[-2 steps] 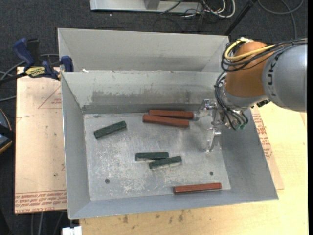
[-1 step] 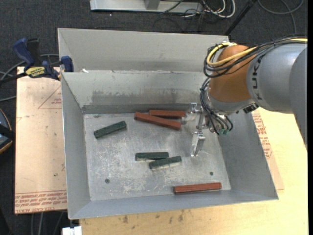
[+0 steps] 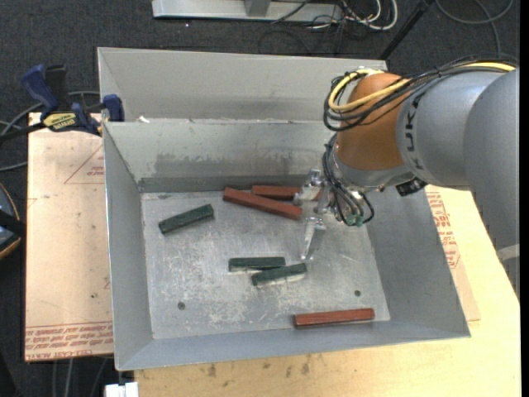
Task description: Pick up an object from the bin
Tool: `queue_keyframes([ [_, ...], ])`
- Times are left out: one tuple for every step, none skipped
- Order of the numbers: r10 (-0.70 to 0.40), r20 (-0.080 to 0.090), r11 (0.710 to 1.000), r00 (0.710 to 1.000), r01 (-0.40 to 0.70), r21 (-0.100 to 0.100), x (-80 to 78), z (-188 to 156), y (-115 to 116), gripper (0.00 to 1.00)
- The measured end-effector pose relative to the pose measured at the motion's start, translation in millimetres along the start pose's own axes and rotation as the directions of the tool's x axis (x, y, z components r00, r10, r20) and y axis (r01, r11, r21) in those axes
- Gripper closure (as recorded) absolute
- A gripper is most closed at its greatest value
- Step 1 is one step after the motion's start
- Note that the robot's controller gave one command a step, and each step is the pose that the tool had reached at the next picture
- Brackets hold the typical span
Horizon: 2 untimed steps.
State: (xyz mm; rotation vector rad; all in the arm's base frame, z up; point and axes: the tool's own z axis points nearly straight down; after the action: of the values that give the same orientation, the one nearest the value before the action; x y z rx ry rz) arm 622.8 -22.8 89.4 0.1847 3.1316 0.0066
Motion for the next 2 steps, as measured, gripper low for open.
queue_keyframes([
  [-0.147,-0.002,0.989,0.989,0.147,0.005,-16.8,3,15,0.00],
  [0.041,0.018,0.999,0.999,-0.041,0.000,-19.7,13,39,1.00],
])
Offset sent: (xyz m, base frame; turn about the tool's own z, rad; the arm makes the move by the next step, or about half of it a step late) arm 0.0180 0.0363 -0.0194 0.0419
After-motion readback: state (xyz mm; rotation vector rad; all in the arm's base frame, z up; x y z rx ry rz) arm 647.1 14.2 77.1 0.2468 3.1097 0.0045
